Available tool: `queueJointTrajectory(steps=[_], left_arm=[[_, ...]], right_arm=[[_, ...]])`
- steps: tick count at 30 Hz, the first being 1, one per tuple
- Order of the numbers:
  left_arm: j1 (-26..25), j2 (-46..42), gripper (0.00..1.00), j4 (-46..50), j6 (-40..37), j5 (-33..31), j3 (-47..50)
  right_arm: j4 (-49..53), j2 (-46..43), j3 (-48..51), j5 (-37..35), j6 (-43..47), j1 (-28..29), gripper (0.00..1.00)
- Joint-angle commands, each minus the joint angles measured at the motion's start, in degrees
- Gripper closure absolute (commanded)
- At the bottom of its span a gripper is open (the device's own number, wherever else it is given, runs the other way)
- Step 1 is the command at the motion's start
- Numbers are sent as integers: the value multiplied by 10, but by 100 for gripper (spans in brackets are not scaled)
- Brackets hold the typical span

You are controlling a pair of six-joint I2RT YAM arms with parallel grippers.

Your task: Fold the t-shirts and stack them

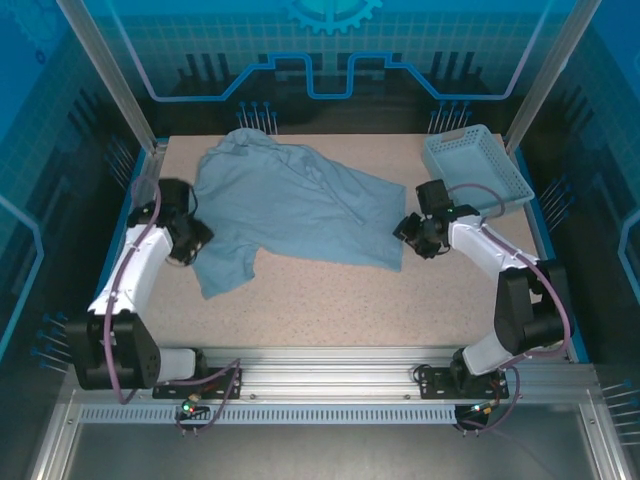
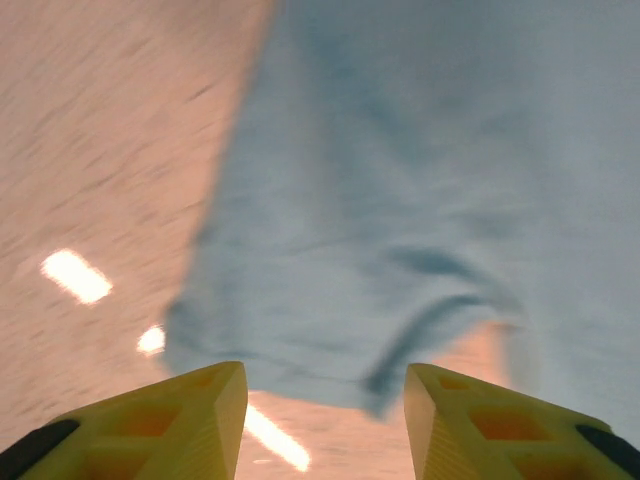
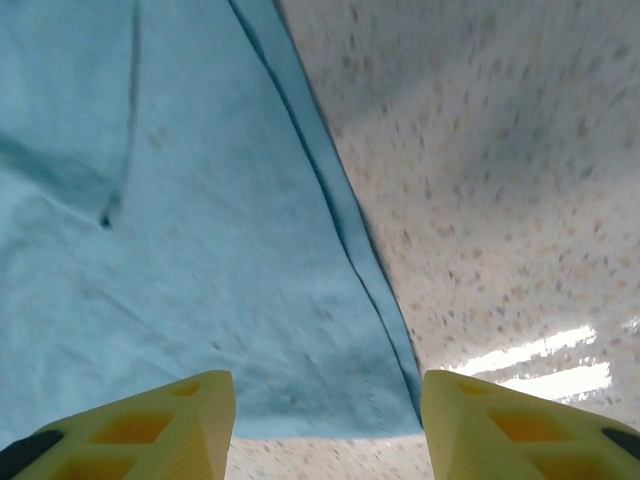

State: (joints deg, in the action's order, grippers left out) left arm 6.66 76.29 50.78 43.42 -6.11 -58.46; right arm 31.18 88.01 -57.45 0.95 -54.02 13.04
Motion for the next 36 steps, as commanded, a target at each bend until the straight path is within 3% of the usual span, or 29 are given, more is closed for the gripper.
queueJointTrajectory(steps=[1,9,17,19,22,31,36], left_arm=[[30,22,53,12,-7,30,59],[41,96,47,-50,3,61,80],[39,161,54,-66,-3,71,100],[39,167,63,-88,-2,73,115],[39,167,100,-104,-1,57,123],[39,110,100,-82,-8,22,100],[39,91,100,-64,-11,23,74]], right_arm=[[-29,-17,33,35,7,13,46],[-19,-27,53,45,2,14,44],[12,-28,41,29,-9,15,44],[19,-16,33,30,-13,15,43],[19,10,25,32,-21,20,43],[-7,88,21,39,-79,36,52],[5,68,34,7,-92,38,59]])
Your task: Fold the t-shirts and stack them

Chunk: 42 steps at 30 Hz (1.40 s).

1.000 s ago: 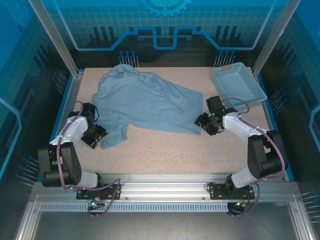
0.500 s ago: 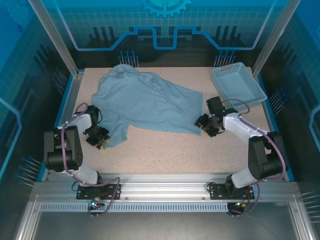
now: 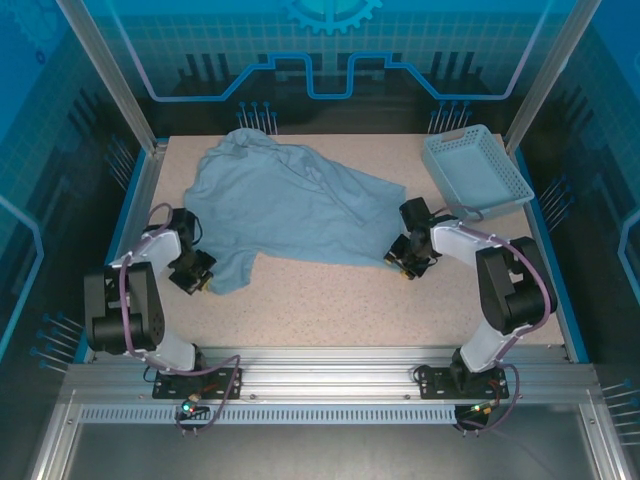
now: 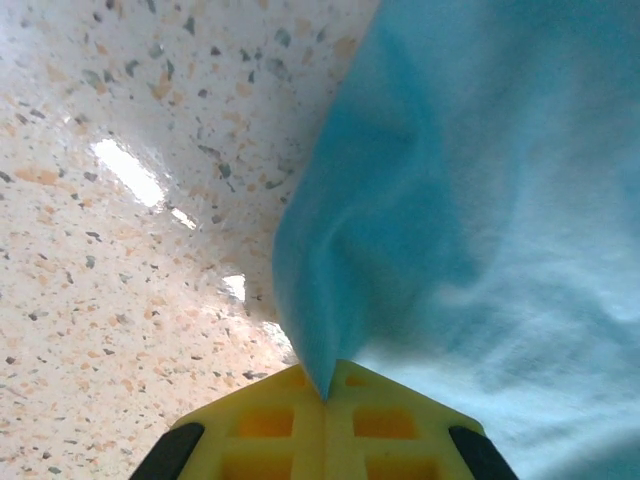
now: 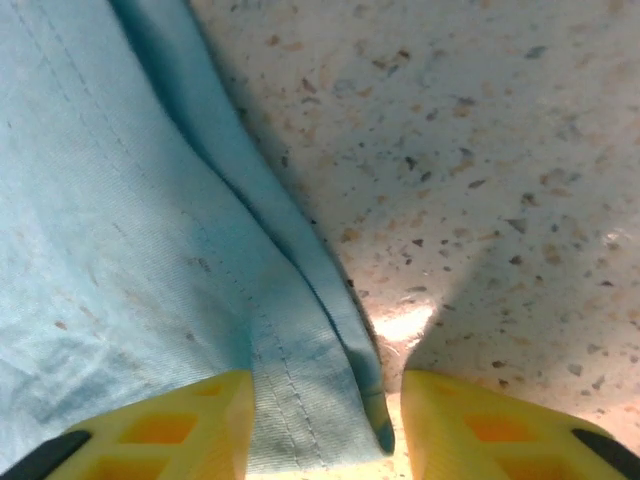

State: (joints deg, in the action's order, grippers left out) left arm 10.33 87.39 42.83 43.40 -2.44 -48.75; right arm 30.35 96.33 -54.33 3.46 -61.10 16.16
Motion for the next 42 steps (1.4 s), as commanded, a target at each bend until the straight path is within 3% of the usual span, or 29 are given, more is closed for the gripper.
queueJointTrajectory(steps=[1,5,9,17,24,33,38,40,42], left_arm=[[2,-23,100,19,-12,-13,-28],[2,-32,100,31,-18,-16,-44],[2,-45,100,45,-27,-31,-61],[1,-59,100,75,-38,-60,-117],[0,-41,100,81,-45,-83,-170],[-1,-43,100,83,-46,-90,-169],[-3,-37,100,74,-46,-86,-153],[-6,-33,100,74,-46,-85,-153],[-9,-32,100,75,-47,-85,-154]], right_arm=[[1,-19,11,-17,-22,6,62],[-9,0,-2,-17,-18,3,86],[28,-4,-43,-51,1,6,99],[128,-35,-130,-88,3,7,100],[263,-23,-224,-60,-22,5,100],[266,-104,-105,1,-44,9,100],[209,-88,-45,-9,-22,-27,59],[204,-81,-60,-52,9,-26,51],[202,-88,-65,-65,24,-13,51]])
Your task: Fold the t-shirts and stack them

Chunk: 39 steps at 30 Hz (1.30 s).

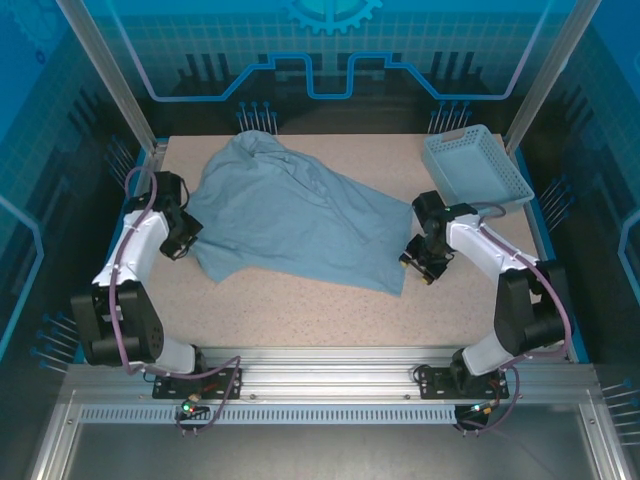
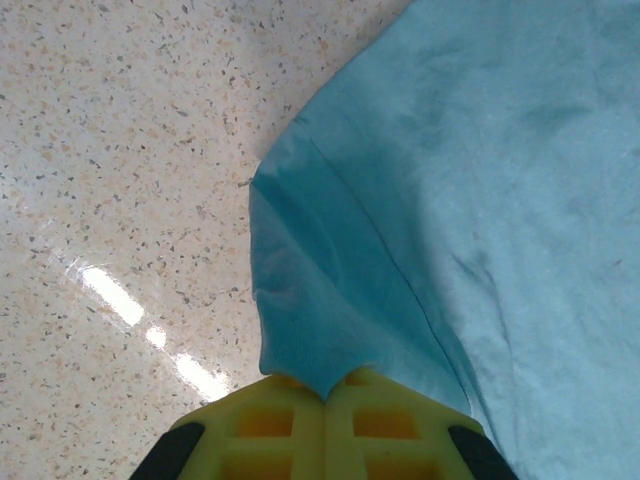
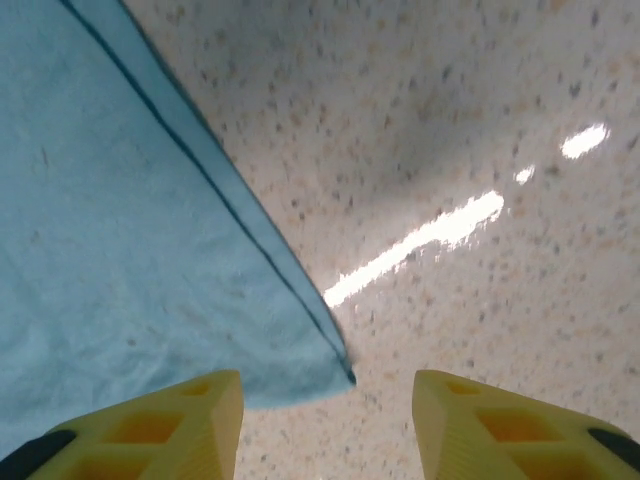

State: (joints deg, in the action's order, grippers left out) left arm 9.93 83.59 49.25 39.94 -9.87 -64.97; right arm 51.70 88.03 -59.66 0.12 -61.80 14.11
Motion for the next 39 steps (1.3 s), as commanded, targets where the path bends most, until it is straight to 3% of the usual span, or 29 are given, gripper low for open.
queueJointTrajectory(steps=[1,8,13,20,23,25,26,31,39], left_arm=[[-5,5,100,11,-12,-10,9],[-15,3,100,13,-14,-5,12],[-21,5,100,11,-13,1,16],[-26,5,100,10,-14,6,16],[-28,4,100,9,-11,7,17],[-29,3,100,8,-10,7,16],[-30,1,100,8,-10,5,16],[-33,1,100,8,-6,-1,10],[-33,-2,100,11,-4,-18,-5]], right_arm=[[-15,-12,-6,-30,32,18,51],[-53,-21,67,37,24,89,57],[-70,12,67,43,29,90,53],[-102,68,67,32,28,89,56],[-122,82,68,24,18,80,66],[-116,84,51,0,18,72,89],[-111,82,43,-12,20,69,93],[-71,87,-12,-34,46,44,100],[-66,74,-48,-28,55,5,100]])
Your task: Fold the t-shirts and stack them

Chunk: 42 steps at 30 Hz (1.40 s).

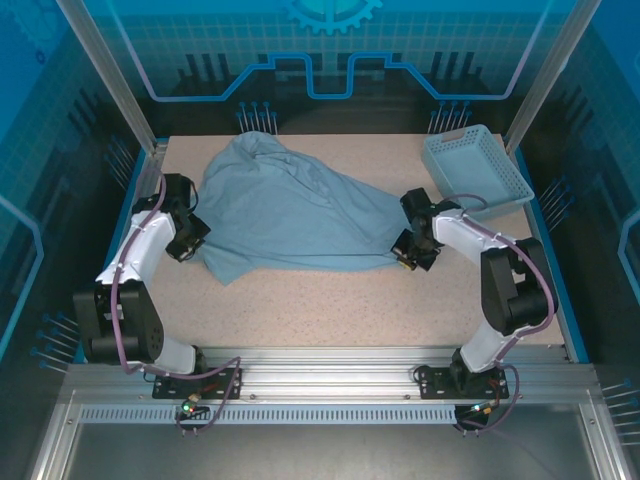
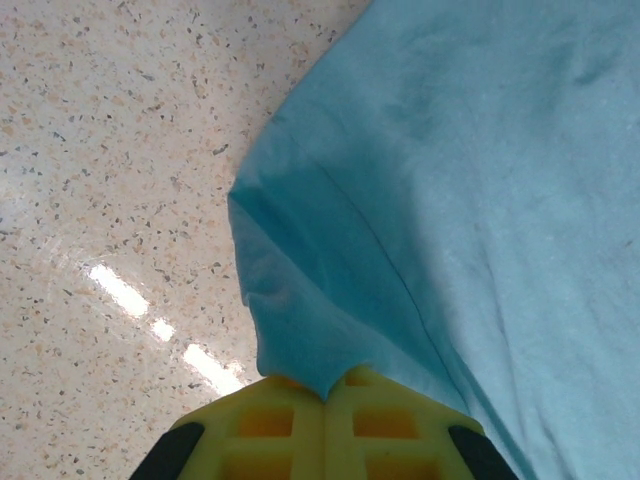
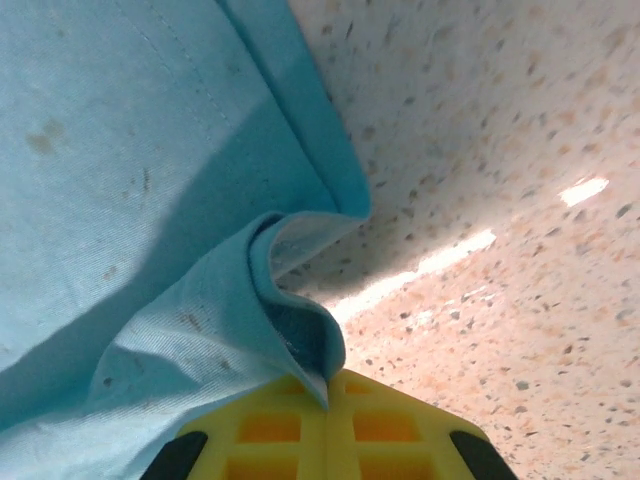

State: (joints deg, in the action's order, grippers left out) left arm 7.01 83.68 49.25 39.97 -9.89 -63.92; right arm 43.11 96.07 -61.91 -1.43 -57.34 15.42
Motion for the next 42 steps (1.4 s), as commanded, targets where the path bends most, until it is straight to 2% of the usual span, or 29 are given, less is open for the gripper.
queueJointTrajectory(steps=[1,8,13,20,26,29,32,38,42], left_arm=[[-4,-5,100,12,-3,-19,-18],[-21,-52,100,-17,36,-9,-89],[-49,-111,100,-109,82,-47,-176],[-64,-225,100,-194,60,-117,-268],[-64,-287,100,-245,15,-118,-370],[-64,-253,100,-248,12,-92,-459],[-64,-182,100,-219,24,-44,-549],[-56,-26,100,-214,49,23,-598],[-24,82,100,-232,74,100,-645]], right_arm=[[18,-12,-31,-13,16,-10,100],[-85,-117,-73,4,89,-11,100],[-158,-190,-134,7,145,-15,100],[-203,-282,-198,24,182,-15,100],[-218,-401,-198,24,178,-15,100],[-209,-427,-209,24,172,-16,100],[-207,-416,-227,36,154,-16,100],[-243,-310,-260,76,115,-26,100],[-316,-221,-286,111,94,-46,100]])
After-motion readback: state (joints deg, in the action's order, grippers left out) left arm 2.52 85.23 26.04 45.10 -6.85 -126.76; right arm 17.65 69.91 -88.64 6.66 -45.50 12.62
